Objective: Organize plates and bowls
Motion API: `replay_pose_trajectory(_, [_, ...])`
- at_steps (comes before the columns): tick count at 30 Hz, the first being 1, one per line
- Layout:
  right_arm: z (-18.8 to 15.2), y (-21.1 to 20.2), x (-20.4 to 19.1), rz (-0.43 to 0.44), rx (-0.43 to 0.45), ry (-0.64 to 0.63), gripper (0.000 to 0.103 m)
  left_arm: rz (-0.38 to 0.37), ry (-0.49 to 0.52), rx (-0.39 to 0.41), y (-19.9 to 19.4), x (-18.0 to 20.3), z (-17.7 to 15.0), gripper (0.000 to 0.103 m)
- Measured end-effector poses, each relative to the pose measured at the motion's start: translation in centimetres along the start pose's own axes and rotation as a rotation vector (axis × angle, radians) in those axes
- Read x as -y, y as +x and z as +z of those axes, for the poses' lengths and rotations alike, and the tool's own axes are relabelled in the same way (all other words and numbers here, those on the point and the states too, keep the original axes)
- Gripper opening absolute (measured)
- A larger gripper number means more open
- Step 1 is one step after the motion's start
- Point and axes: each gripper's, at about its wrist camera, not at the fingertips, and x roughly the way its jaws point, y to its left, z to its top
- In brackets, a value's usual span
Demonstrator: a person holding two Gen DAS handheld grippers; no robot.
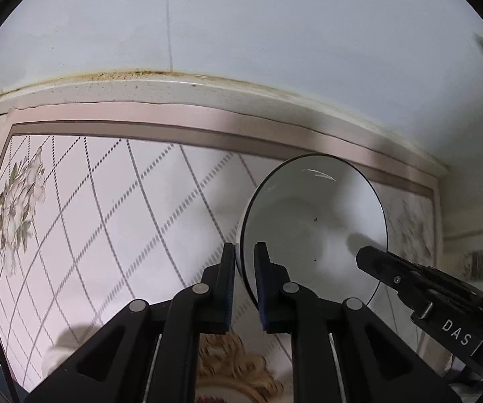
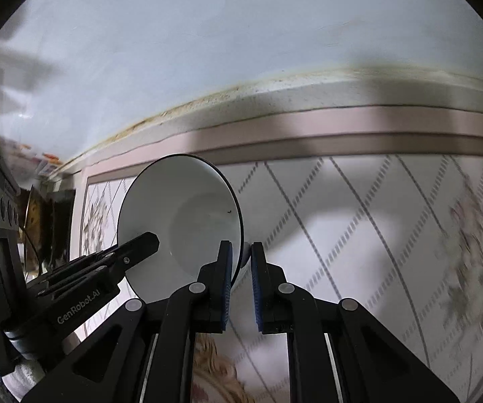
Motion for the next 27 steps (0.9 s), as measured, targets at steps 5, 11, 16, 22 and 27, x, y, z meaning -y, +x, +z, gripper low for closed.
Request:
replay_pose_trajectory(5, [-4.6, -4.9, 0.0, -0.008, 0.044, 0.007, 0.013, -0.032, 0.07, 0.041, -4.3, 2.2, -4.0, 0.009])
replay_pose_trajectory(11, [-11.3, -10.8, -0.1, -0.015, 0.076, 0.016, 0.013, -0.073, 0.126, 0.041, -8.0, 4.4, -9.0, 0.01])
replay_pose_trajectory(16, [-16.7, -13.7, -0.6, -0.026, 0.078, 0.016, 0.013, -0.08, 0.155, 0.025, -9.6, 4.5, -13.9, 0.01])
replay_pose_trajectory(22, [-22.0, -13.8, -0.5, -0.034, 0.047, 0.026, 0.013, -0.072, 0.17, -0.027, -9.0, 4.4, -18.0, 0.01])
replay_pose_trajectory(27, [-23.8, -11.7, 0.7, -0.028, 0.013, 0.054, 0.014, -0.052, 0.167, -0.063, -7.1, 4.0, -19.4, 0.01])
